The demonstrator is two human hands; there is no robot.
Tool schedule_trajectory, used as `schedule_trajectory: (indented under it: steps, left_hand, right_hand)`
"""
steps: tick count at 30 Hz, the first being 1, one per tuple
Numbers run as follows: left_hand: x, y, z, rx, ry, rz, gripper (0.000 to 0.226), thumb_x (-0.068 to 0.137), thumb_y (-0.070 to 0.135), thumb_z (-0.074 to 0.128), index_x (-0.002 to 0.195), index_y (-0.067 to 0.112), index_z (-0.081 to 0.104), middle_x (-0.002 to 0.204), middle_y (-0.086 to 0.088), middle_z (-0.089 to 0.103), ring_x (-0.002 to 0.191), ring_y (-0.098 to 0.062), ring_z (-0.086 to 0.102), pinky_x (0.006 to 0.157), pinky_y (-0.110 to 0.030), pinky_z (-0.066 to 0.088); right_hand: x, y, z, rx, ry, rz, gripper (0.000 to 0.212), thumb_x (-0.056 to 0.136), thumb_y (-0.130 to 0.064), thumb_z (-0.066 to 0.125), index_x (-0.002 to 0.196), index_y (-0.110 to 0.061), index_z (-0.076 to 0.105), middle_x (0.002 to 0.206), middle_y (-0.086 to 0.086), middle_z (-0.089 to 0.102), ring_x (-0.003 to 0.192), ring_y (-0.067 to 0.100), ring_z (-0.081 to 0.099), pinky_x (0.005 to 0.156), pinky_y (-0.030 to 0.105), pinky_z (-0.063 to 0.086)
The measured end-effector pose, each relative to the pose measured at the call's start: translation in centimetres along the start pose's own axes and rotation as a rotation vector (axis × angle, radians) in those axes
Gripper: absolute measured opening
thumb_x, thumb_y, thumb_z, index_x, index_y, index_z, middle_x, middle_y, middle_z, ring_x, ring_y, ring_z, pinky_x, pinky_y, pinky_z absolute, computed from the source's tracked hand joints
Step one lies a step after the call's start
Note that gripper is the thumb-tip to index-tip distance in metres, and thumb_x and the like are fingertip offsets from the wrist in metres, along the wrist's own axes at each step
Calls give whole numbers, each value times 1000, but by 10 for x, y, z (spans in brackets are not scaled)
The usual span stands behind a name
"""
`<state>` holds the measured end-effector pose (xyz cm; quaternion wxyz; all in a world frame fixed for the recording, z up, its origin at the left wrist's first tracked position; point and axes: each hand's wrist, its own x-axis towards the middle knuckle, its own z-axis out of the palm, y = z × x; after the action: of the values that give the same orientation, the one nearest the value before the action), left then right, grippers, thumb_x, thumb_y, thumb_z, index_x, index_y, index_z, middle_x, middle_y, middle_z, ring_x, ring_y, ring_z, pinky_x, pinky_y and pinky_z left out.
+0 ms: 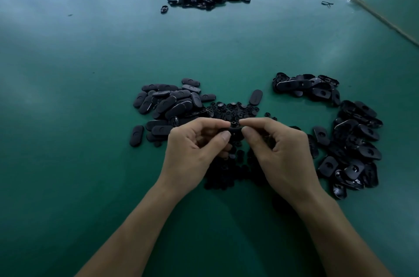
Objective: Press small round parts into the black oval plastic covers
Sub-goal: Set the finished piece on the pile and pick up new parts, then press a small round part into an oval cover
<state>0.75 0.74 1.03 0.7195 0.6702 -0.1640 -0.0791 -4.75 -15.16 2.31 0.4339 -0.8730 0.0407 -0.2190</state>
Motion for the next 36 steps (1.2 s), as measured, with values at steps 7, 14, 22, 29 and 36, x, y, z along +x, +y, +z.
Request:
schedule_trajectory:
  steps: [7,14,22,29,36]
  left_hand:
    - [3,-3,-5,-97,41,-5,16,91,-4,65,96,10,71,75,-1,71,69,-13,70,62,-22,57]
    - [5,-5,-6,-126,41,-30,23,92,-3,65,108,13,71,79,0,72,71,-14,71,64,-23,58]
    - [3,-3,-6,-155,31,-46,22,88,-8,67,101,10,72,83,-8,75,75,-20,75,65,-22,58]
    - [3,-2,-5,-136,33,-57,27,88,-8,67,107,11,71,83,-5,73,74,-19,74,64,-22,58]
    - [1,-1,-6,-45,-14,-39,27,87,10,73,111,21,74,76,4,70,66,-10,65,65,-24,58]
  right_hand:
    - [-5,4,4,-431,-105,36,31,93,-26,65,123,-17,68,109,0,64,104,19,51,89,28,39]
    - [-4,1,5,-500,-126,132,38,95,-36,61,131,-25,63,107,3,55,103,22,47,92,35,40]
    - [-2,4,6,-473,-93,125,16,95,-27,64,104,-20,75,99,2,59,98,21,49,85,33,42]
    - [-1,6,7,-372,-11,81,15,99,-24,58,98,-16,71,93,0,65,89,22,55,80,32,42]
    - [-2,1,7,-125,85,-5,8,99,-17,61,96,-15,67,80,-10,65,72,5,59,67,11,43]
